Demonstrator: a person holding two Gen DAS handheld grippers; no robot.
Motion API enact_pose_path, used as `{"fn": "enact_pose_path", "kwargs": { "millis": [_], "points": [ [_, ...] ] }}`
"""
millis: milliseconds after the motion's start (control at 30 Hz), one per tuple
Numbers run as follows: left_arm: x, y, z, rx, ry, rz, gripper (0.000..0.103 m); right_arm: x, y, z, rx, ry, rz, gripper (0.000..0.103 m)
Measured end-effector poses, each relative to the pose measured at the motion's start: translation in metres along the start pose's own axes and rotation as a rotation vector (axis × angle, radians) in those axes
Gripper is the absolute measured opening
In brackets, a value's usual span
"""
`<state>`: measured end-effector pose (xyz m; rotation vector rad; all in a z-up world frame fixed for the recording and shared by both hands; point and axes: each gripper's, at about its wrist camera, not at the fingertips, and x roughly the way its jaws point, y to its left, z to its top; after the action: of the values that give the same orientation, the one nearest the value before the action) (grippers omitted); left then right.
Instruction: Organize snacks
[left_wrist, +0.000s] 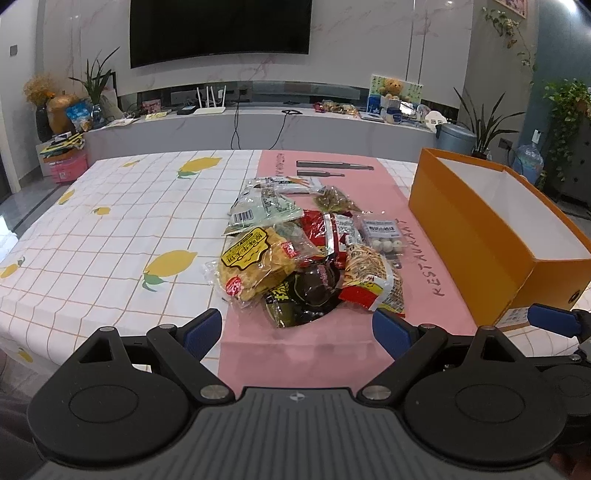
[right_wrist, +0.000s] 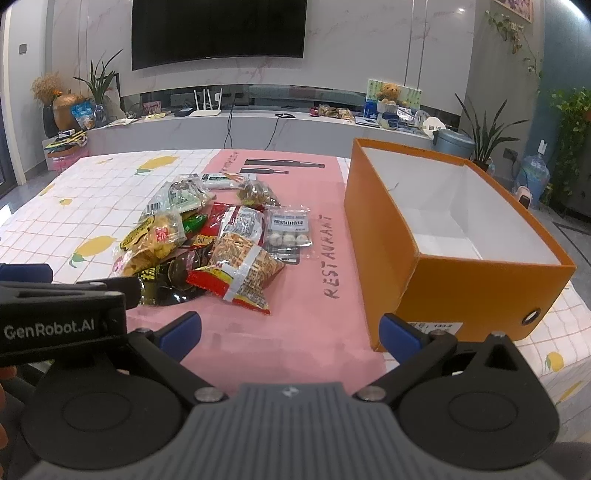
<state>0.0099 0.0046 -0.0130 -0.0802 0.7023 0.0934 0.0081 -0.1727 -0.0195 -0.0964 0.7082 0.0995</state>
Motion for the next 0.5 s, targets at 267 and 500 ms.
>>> {"fn": "enact_pose_path", "kwargs": {
  "millis": [267, 500],
  "points": [
    [0.006, 0.002, -0.001, 0.036, -0.023, 0.002, 0.092, 0.013, -0.002, 0.0, 0.011, 0.028, 0.008, 0.1],
    [0.011, 0.013, 0.003, 0.023, -0.076, 0.067, 0.09, 0.032, -0.007, 0.01, -0.083, 0.008, 0.08, 0.1]
  ]
}}
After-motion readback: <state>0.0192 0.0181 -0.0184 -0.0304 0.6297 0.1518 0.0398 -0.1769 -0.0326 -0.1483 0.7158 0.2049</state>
